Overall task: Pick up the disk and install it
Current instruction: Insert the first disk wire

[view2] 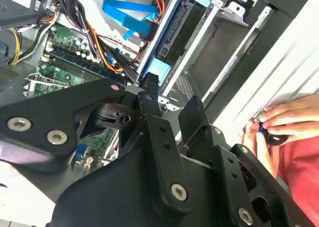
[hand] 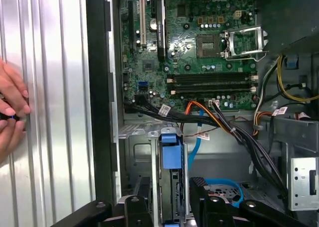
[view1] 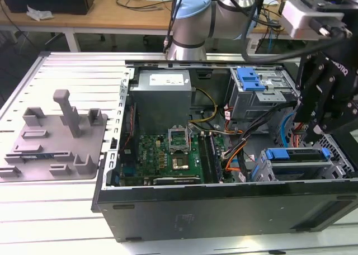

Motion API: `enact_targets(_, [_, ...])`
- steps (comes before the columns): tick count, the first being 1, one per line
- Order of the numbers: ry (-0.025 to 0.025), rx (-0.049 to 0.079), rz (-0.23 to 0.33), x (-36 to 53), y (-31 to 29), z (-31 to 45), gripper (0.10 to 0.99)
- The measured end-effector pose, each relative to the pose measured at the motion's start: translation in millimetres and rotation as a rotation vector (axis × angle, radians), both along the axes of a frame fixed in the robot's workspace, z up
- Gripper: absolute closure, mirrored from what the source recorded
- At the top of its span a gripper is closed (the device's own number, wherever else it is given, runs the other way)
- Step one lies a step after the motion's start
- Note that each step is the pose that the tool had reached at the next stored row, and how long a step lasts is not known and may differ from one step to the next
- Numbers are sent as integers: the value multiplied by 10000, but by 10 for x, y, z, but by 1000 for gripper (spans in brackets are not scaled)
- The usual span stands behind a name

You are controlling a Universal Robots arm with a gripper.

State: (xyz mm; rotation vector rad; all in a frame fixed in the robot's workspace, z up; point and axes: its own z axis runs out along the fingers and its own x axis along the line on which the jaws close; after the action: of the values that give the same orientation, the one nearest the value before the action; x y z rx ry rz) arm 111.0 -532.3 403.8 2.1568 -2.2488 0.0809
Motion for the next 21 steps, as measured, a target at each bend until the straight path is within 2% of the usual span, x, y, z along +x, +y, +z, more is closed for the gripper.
enact_targets(1, [0, -225, 0, 0, 100, 0, 643])
enact_targets(2, [0, -389, 0, 0, 175, 0, 643])
enact_targets(4, [0, -635, 0, 0, 283, 0, 643])
enact_targets(5, [0, -849, 2, 2, 360, 0, 643])
enact_targets(8, [24, -1333, 0, 10, 475, 0, 643])
enact_targets(9, [30, -1448, 1, 13, 509, 0, 643])
enact_targets(10, [30, -1554, 1, 16, 569, 0, 643])
enact_targets(12, [33, -1564, -32, 39, 659, -3, 643])
enact_targets(13, [33, -1568, -37, 78, 689, -5, 643])
enact_targets(14, [36, -1578, -38, 182, 710, -6, 643])
enact_targets(17, [93, -1578, -33, 449, 724, -10, 643])
enact_targets(19, [114, -1580, -32, 542, 726, -12, 643])
enact_targets(20, [126, -1613, -30, 641, 726, -16, 643])
enact_targets(21, [137, -1719, -30, 691, 726, -19, 643])
